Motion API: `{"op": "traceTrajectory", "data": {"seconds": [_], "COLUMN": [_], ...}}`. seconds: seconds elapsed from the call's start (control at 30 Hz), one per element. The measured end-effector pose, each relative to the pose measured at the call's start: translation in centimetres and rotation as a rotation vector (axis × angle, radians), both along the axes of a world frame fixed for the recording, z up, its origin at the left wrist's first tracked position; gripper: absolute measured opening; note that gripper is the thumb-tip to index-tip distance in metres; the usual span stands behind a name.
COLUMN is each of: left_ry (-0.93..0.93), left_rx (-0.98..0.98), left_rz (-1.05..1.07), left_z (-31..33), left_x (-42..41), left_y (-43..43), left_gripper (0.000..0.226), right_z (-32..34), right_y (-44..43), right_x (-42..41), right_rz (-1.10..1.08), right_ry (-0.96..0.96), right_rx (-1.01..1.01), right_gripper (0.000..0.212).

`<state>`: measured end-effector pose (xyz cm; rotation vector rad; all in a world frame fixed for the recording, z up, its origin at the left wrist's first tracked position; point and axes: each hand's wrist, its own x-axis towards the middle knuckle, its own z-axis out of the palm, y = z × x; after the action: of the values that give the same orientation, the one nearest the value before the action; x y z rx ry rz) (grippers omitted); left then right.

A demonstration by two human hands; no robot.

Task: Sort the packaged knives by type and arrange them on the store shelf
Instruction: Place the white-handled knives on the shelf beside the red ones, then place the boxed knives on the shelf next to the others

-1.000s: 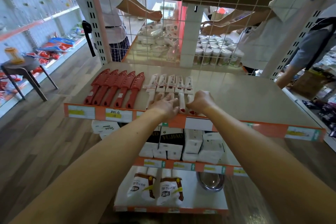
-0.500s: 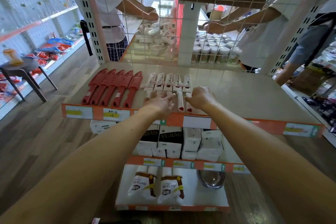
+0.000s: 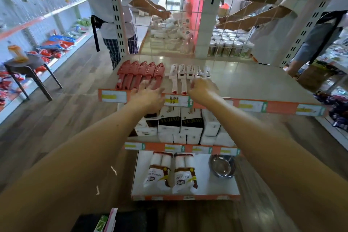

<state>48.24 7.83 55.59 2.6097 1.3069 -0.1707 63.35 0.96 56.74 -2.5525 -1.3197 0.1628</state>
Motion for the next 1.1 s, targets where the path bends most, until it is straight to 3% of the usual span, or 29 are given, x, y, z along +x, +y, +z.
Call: {"op": "traceTrajectory", "data": {"seconds": [0.53,0.63,0.9,1.1], "left_ry": [-0.057,-0.058,-0.036,-0.037], "left_rx": [-0.169,-0.224,-0.251,-0.317], "left_rz": [-0.088,-0.043,0.09,0.182], "left_z": [-7.1,-10.3,-19.8,-29.8], "left_x": [-22.7,-25.5,-30.8,-34.0], "left_y": [-4.2,-4.9,-8.4,-11.7], "left_gripper": [0.055,0.065,0.064,0.051], "right_z": [-6.6,-8.5,-16.9,-26.8], "right_y": [-7.5,-8.3,-9.6,-10.9], "right_x": [-24.7,-27.4,-32.8,-36.0], "right_rz": [-0.016,0.012,0.16,0.278], "right_ry": [0.072,0.127,0.219,0.281], "right_rx": [-0.143,-0.162,-0.255,-0.359], "right_gripper": [0.034,0.034,0.034,0.033]}}
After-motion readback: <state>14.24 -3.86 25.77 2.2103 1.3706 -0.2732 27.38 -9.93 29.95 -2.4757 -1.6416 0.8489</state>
